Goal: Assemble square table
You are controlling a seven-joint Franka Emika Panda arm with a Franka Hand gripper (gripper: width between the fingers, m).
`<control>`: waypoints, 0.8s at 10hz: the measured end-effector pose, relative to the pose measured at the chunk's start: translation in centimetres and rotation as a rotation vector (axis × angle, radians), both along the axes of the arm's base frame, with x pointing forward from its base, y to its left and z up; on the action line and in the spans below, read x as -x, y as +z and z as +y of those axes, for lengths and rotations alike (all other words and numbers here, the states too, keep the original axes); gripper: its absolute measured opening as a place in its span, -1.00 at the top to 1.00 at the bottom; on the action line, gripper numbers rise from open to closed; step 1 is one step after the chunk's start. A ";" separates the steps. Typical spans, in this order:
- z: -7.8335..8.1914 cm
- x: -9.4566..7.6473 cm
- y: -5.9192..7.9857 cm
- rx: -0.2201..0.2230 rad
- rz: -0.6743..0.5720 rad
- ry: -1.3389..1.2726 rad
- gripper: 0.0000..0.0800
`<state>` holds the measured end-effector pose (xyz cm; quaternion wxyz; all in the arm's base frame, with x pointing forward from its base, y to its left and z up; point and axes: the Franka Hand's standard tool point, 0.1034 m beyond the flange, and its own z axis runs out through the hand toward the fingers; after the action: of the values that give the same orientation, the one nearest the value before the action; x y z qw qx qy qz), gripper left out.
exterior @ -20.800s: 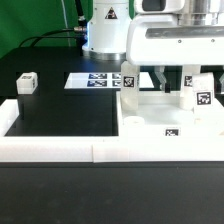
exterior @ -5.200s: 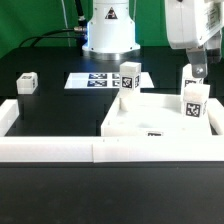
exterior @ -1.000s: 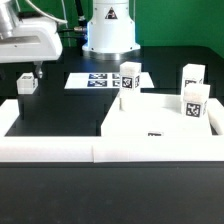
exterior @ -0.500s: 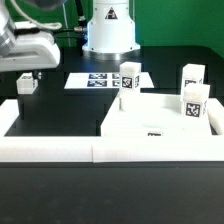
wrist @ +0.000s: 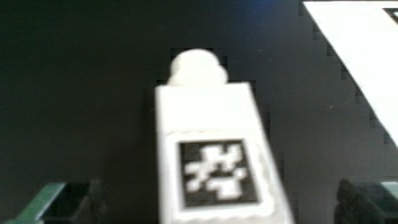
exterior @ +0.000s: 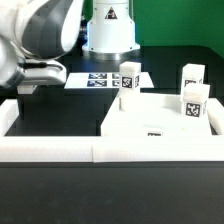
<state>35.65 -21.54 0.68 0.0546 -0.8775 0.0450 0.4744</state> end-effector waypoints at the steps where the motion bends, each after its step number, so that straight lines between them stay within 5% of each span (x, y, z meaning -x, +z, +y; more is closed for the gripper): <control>1: 0.2 0.1 -0.1 -0.002 0.004 0.001 -0.62; 2: 0.2 0.2 -0.1 -0.003 0.004 0.000 -0.62; 3: 0.1 0.2 -0.1 -0.003 0.004 -0.001 -0.40; 4: 0.1 0.2 -0.1 -0.003 0.004 -0.002 0.12; 8: 0.1 0.2 -0.1 -0.003 0.004 -0.002 0.28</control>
Offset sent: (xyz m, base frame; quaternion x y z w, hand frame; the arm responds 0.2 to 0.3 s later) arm 0.0000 0.0000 0.0000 0.0000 0.0000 0.0000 1.0000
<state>35.44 -21.46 0.57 0.0562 -0.8764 0.0455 0.4760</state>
